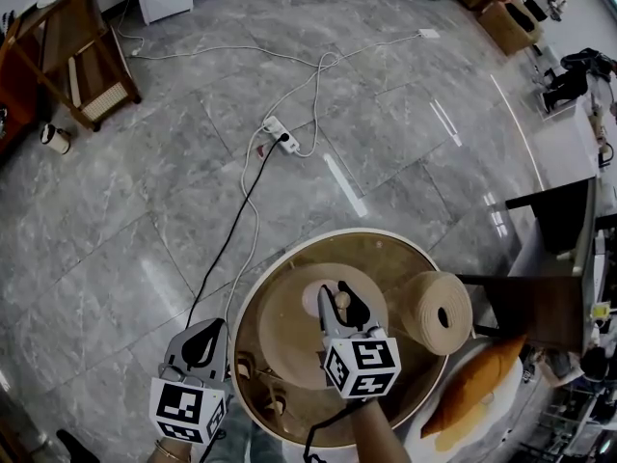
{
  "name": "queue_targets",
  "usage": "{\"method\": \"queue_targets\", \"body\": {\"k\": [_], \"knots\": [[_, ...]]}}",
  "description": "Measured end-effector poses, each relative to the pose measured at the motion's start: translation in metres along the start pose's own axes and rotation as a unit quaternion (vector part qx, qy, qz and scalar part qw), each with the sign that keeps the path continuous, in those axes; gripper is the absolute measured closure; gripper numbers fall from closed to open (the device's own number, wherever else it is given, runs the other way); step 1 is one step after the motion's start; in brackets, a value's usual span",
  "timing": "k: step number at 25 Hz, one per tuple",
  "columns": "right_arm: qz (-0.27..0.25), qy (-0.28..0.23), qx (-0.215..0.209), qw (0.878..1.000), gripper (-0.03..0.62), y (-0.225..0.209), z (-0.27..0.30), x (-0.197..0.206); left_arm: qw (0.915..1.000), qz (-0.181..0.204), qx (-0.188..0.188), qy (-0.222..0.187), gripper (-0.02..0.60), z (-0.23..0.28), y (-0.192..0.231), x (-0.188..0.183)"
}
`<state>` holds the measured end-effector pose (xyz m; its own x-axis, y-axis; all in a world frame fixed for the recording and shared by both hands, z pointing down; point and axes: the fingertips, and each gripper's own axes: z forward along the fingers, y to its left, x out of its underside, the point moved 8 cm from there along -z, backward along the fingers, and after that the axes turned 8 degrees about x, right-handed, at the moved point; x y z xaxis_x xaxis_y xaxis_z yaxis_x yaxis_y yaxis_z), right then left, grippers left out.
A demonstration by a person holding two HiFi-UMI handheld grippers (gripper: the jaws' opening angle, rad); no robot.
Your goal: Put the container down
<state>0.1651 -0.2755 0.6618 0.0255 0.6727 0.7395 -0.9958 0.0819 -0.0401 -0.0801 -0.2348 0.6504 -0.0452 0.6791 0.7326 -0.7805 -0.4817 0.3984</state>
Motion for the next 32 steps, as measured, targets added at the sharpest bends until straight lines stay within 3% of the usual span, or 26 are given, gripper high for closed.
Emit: {"method": "queue_targets", "body": {"k": [32], "knots": [[0.005,0.015,0.004,1.000,0.465,-0.004,0.027,0.012,1.0000,-0.003,-0.002,0.004,0.586,0.008,0.001,0.003]]}}
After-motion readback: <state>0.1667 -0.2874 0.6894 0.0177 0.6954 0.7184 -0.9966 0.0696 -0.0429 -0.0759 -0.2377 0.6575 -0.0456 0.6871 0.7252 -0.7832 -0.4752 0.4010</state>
